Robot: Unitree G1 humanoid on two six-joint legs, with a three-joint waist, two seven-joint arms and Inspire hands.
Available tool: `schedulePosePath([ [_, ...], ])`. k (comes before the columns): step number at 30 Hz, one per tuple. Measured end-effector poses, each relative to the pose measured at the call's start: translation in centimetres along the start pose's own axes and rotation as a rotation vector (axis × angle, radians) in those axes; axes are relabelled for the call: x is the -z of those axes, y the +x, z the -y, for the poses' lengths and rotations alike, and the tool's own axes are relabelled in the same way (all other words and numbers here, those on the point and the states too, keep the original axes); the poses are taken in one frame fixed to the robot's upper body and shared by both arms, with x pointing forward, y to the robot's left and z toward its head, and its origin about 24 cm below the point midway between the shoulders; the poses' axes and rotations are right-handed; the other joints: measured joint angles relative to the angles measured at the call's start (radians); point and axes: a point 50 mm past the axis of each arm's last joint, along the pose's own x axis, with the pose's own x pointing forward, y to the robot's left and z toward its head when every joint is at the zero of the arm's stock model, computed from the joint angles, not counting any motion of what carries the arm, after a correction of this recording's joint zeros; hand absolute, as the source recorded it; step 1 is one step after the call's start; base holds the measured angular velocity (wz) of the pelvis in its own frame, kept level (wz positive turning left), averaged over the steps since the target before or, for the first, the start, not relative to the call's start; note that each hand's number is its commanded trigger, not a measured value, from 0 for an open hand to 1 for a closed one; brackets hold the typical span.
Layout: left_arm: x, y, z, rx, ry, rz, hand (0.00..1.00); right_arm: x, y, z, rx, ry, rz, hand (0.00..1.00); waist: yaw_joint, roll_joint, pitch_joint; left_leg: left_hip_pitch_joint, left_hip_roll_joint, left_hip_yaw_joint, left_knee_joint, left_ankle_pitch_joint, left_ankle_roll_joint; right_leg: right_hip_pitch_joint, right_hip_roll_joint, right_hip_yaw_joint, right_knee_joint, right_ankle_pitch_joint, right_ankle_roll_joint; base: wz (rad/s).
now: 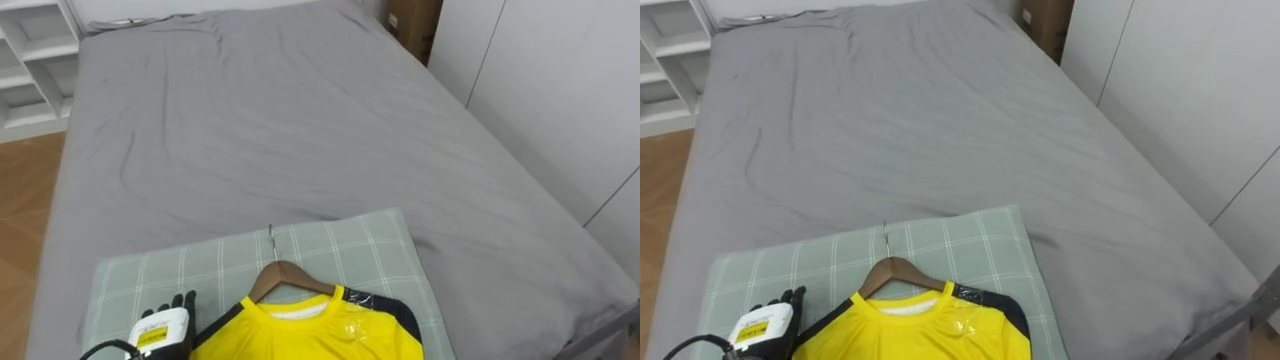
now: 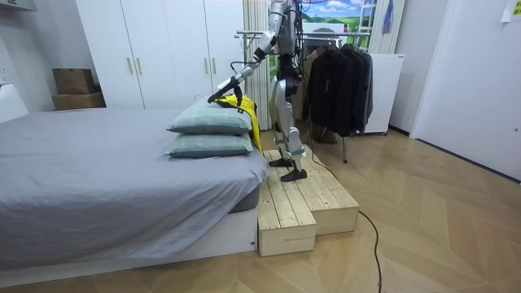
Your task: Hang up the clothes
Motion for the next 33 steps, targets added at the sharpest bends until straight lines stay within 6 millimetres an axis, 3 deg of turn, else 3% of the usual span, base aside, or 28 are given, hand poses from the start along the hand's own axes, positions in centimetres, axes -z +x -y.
schedulePosePath([
  [7, -0.1, 0.3, -0.6, -0.013, -0.033, -0.008, 0.0, 0.3, 0.0, 0.0, 0.001, -0.001, -0.007, 0.0, -0.001, 0.01, 0.0005, 0.016, 0.003, 0.011, -0.001, 0.0, 0.0, 0.013, 0.004, 0.011, 0.0, 0.001, -0.001, -0.04],
  [27, -0.1, 0.6, -1.1, 0.011, -0.068, -0.013, 0.0, 0.1, 0.0, -0.1, -0.041, -0.004, 0.013, 0.0, -0.001, 0.002, 0.0063, 0.017, 0.002, 0.016, -0.002, 0.0, 0.0, 0.013, 0.005, 0.017, -0.005, 0.002, -0.001, 0.0],
  [33, -1.0, 0.5, -1.0, 0.041, -0.064, 0.015, 0.0, 0.2, 0.0, -0.2, -0.042, -0.008, 0.014, 0.0, 0.0, 0.001, 0.0074, 0.034, 0.002, 0.016, -0.004, 0.0, 0.0, 0.03, 0.004, 0.013, -0.006, 0.002, -0.001, 0.01],
])
